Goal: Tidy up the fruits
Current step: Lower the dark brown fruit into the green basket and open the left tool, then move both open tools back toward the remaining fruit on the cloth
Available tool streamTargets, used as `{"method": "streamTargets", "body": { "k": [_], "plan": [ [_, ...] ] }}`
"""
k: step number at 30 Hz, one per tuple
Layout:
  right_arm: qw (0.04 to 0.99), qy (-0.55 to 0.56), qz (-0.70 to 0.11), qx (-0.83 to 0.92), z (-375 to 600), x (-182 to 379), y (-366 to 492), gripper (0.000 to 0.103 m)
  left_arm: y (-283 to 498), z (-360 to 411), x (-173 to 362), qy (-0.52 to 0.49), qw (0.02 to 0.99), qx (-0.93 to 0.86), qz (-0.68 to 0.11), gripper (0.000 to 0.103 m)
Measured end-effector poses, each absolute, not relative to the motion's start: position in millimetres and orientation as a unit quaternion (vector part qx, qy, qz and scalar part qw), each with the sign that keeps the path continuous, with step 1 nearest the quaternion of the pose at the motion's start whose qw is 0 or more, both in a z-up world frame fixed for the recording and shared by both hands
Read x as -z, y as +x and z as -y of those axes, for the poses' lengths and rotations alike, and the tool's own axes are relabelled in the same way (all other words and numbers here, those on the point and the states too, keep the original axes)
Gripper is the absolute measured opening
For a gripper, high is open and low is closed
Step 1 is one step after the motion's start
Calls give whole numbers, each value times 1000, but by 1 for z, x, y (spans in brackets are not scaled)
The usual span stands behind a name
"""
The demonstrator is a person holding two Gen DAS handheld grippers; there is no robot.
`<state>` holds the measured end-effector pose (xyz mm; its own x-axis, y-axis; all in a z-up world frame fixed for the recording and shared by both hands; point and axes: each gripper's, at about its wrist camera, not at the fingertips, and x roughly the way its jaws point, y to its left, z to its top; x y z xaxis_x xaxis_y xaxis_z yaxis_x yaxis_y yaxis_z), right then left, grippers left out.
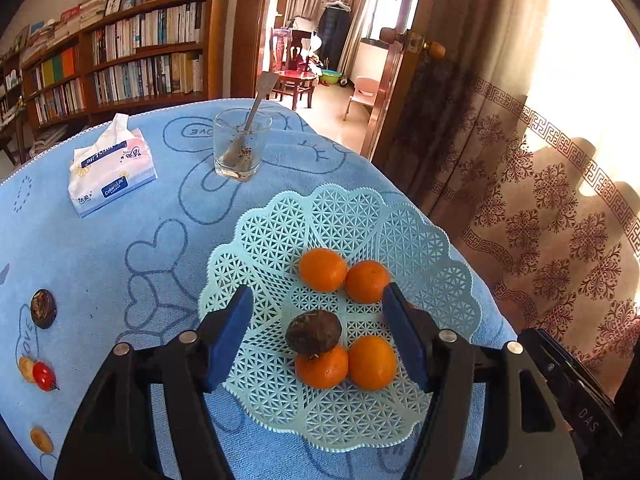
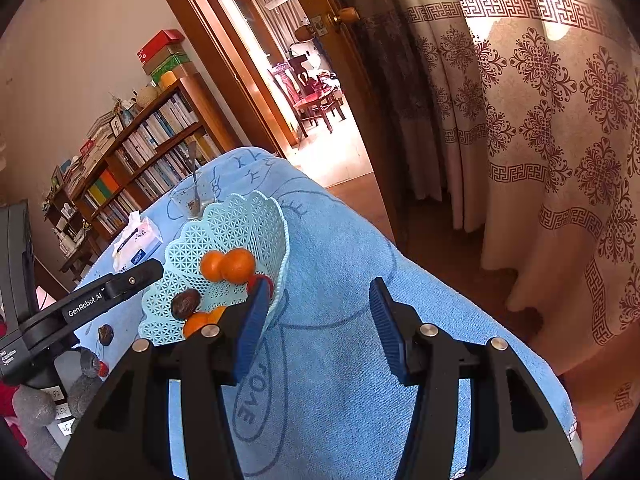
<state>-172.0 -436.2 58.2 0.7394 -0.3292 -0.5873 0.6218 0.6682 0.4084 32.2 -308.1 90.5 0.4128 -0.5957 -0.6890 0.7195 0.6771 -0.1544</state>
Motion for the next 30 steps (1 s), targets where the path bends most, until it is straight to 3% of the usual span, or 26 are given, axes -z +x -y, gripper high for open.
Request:
{"method": "streamTargets", "body": {
  "k": [8,11,16,30],
  "plan": [
    [883,303,-236,271,432,-61,-175,54,34,294,-94,85,849,375,-362,73],
    [885,297,-237,268,426,-64,-173,58,38,283,-96,74,852,366,-366,82],
    [891,285,-237,263,415,-70,-169,59,42,259,-97,50,858,350,-372,87],
    [904,258,-247,235,375,-80,-148,61,47,191,-112,25,886,308,-346,90]
  ]
}}
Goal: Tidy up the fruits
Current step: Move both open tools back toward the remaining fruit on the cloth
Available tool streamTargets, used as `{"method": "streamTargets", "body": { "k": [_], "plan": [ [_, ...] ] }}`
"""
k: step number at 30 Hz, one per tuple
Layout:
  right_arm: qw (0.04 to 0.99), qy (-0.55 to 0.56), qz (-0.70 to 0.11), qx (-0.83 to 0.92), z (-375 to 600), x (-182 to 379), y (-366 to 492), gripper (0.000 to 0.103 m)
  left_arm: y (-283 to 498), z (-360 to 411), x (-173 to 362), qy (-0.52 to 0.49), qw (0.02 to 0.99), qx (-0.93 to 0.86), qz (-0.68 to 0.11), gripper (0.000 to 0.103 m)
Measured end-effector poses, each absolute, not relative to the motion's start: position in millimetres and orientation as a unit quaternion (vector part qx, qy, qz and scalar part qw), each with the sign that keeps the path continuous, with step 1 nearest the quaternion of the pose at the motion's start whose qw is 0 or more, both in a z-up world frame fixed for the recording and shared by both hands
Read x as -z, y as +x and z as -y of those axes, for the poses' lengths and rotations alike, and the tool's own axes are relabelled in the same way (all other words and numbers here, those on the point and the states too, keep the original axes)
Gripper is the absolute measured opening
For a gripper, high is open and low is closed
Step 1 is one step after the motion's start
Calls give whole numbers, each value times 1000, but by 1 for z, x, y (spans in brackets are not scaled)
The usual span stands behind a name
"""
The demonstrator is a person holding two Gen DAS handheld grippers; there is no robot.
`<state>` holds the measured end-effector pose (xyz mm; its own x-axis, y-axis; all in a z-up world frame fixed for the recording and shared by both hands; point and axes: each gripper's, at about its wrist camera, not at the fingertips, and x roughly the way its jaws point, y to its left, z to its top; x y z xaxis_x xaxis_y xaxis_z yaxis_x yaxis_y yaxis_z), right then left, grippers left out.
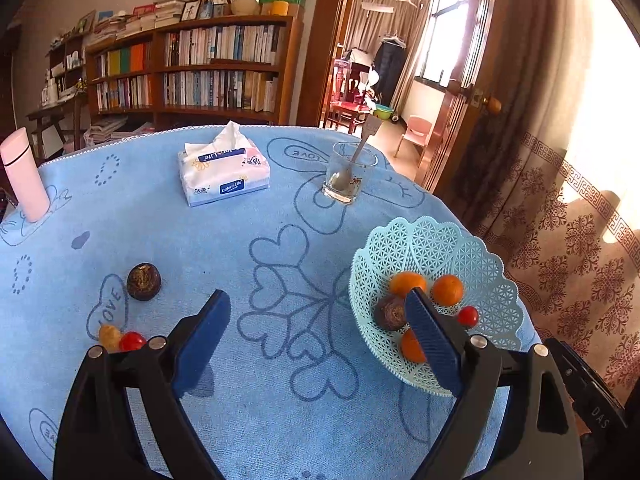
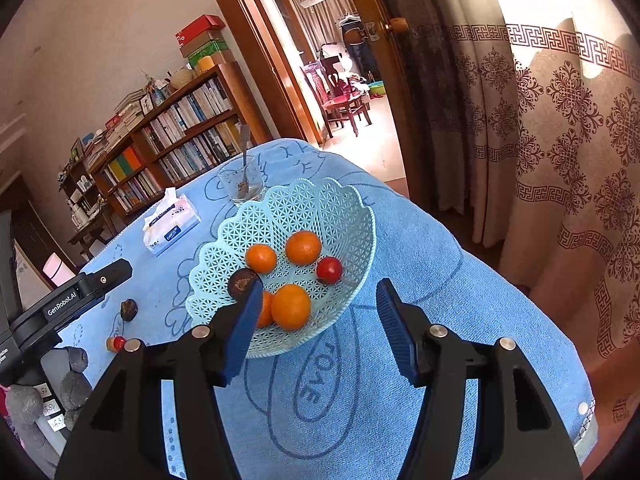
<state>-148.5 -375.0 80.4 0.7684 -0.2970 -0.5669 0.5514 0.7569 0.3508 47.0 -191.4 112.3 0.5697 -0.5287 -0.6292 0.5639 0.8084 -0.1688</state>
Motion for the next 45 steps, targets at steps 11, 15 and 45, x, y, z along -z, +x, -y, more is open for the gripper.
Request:
{"method": "streamTargets", "body": {
  "k": [11,15,45],
  "plan": [
    [912,237,-261,209,343,-85,-126,70,70,129,-119,-19,903,257,-343,91],
    [915,229,-270,194,330,-85,-114,70,83,107,-117,-35,906,234,-350,91],
    [921,184,-326,114,267,-72,-68,72,165,67,-56,8,876,198,-440,91]
  ]
}}
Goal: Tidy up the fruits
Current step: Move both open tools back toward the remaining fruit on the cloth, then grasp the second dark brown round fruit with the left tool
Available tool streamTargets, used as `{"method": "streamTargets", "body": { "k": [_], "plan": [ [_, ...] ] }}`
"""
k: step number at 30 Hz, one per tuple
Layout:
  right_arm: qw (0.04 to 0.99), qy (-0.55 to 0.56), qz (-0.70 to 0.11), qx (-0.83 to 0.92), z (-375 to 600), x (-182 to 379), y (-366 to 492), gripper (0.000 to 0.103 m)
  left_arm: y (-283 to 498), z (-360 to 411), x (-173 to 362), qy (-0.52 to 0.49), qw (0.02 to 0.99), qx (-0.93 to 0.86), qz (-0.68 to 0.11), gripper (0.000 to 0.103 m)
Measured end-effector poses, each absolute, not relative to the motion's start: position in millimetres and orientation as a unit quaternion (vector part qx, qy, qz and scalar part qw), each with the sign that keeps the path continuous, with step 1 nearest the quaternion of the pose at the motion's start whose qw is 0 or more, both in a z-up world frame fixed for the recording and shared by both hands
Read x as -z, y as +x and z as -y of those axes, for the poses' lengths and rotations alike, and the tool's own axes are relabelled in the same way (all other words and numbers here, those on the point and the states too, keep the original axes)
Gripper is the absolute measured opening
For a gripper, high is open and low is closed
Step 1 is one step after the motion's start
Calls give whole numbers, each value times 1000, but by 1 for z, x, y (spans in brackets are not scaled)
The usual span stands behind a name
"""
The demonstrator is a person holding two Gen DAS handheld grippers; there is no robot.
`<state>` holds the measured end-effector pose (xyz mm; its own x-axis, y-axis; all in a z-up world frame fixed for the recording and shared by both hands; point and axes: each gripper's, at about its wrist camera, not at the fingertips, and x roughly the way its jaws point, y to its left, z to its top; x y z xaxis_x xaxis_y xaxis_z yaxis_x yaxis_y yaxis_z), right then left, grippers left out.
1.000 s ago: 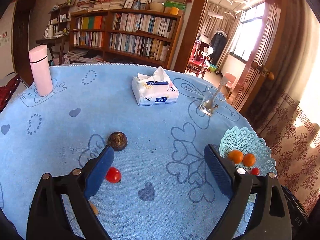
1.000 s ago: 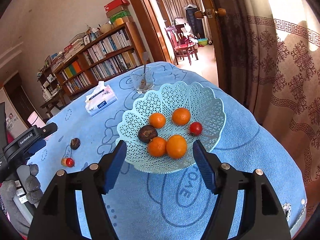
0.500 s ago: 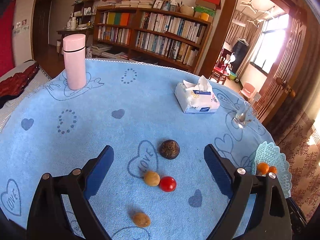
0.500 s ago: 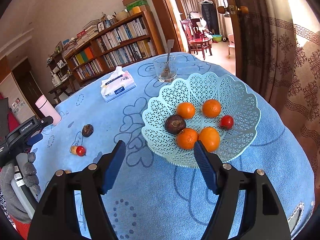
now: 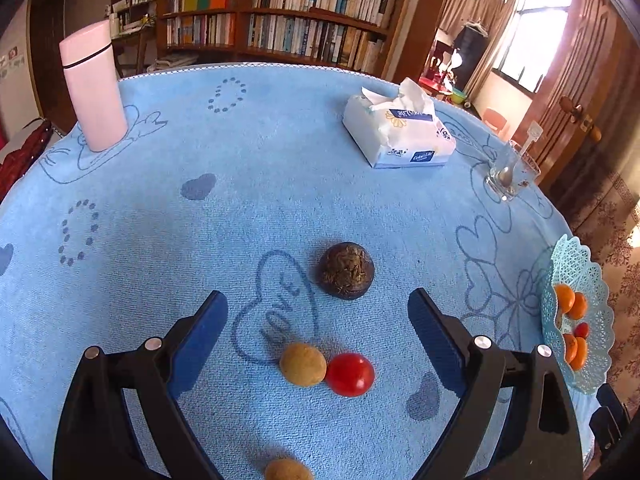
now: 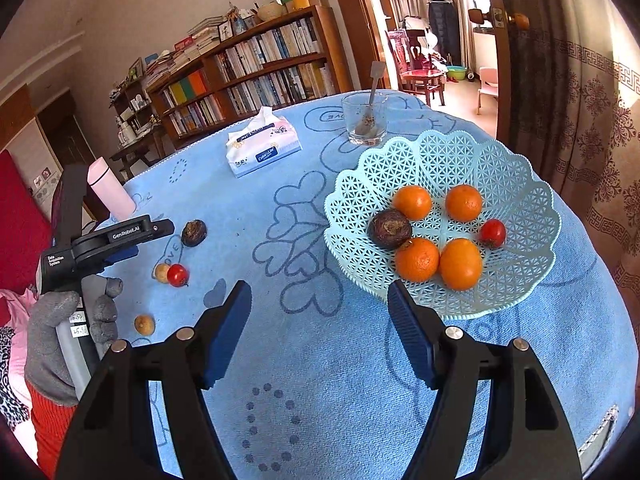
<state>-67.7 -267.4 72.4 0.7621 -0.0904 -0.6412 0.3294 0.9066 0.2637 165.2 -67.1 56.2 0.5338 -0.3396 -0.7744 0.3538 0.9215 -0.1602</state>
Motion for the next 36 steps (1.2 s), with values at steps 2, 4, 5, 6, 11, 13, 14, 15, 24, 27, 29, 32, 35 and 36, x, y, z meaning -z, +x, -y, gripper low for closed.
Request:
{"method": "streamTargets", "body": {
  "k": [2,4,5,6,11,13,14,15,24,27,29,32,35,36],
  "plan": [
    [920,182,-329,113,266,-70,-68,72,170,80,-50,28,872,206,-443,91],
    [919,182,-332,113,266,-68,-67,72,176,90,-44,46,866,210,-452,90],
    [918,182,-334,112,266,-66,-67,72,180,95,-42,52,863,211,-455,88],
    [918,182,-335,112,266,-65,-67,72,183,98,-40,59,861,209,-459,83],
    [915,183,-342,111,265,-60,-65,72,197,112,-29,74,852,207,-475,69],
    [914,181,-345,111,264,-59,-63,72,201,113,-24,71,849,203,-483,59],
    [914,180,-346,111,262,-59,-63,72,202,113,-23,70,852,201,-479,59],
    [914,180,-347,110,262,-58,-62,72,201,113,-24,71,854,200,-476,55],
    [910,171,-364,100,250,-49,-47,72,185,97,-41,37,860,233,-452,41],
    [910,166,-368,95,244,-48,-42,72,181,86,-53,15,866,238,-440,41],
    [910,164,-371,91,241,-46,-38,72,180,78,-62,0,870,240,-432,41],
    [909,161,-376,84,235,-43,-30,72,178,66,-74,-15,878,234,-417,41],
    [909,154,-380,75,227,-41,-22,72,176,59,-82,-24,884,228,-407,41],
    [910,150,-380,70,224,-41,-18,72,177,56,-85,-26,886,227,-404,41]
  ]
}}
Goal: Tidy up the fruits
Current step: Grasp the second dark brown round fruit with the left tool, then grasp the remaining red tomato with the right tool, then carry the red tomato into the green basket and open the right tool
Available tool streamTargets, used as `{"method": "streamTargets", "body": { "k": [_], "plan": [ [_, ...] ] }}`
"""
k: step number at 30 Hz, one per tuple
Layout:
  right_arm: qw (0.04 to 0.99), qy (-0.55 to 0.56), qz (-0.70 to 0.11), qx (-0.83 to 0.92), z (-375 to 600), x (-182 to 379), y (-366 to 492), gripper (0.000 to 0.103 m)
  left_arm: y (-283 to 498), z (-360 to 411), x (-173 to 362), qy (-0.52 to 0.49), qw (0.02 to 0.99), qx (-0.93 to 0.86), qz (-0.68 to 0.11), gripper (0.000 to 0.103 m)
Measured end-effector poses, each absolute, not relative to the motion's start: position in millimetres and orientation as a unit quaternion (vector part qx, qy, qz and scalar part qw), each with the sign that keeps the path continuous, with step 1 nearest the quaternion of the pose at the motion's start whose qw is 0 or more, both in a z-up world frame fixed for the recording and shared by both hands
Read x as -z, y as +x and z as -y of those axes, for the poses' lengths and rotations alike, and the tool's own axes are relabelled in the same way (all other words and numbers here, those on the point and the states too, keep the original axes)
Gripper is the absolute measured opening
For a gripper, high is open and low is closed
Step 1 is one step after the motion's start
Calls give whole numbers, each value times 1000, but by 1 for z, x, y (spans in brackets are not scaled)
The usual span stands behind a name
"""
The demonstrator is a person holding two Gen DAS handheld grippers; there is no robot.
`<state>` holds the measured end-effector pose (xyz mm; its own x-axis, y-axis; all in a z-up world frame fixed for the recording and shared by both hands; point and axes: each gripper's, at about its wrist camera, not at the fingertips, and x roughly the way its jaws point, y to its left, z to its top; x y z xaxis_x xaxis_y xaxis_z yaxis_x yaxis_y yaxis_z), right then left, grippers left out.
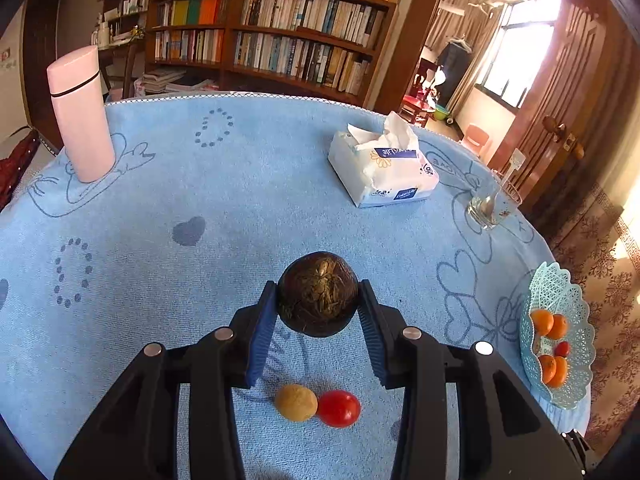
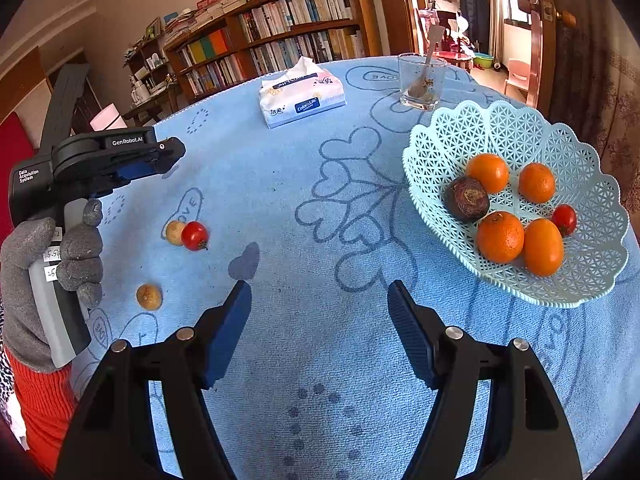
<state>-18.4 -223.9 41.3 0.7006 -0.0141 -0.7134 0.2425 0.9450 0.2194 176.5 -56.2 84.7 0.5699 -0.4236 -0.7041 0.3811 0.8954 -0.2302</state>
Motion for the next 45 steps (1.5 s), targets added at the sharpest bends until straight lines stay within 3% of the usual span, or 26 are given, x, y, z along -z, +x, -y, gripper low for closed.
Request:
{"method": "streamTargets", "body": {
  "k": [31,37,41,45],
  "plan": [
    [902,51,-428,-34,134,-7,103,71,184,11,-98,-92,890,213,-392,41],
    [903,38,-428,-34,132,-7,114,53,187,10,-96,-98,888,214,-394,41],
    [901,33,-432,-28,130,-7,111,29,186,16,-95,-92,887,220,-396,41],
    [897,68,-435,-26,142,-9,106,29,182,24,-94,-84,885,226,-398,41]
  ]
}}
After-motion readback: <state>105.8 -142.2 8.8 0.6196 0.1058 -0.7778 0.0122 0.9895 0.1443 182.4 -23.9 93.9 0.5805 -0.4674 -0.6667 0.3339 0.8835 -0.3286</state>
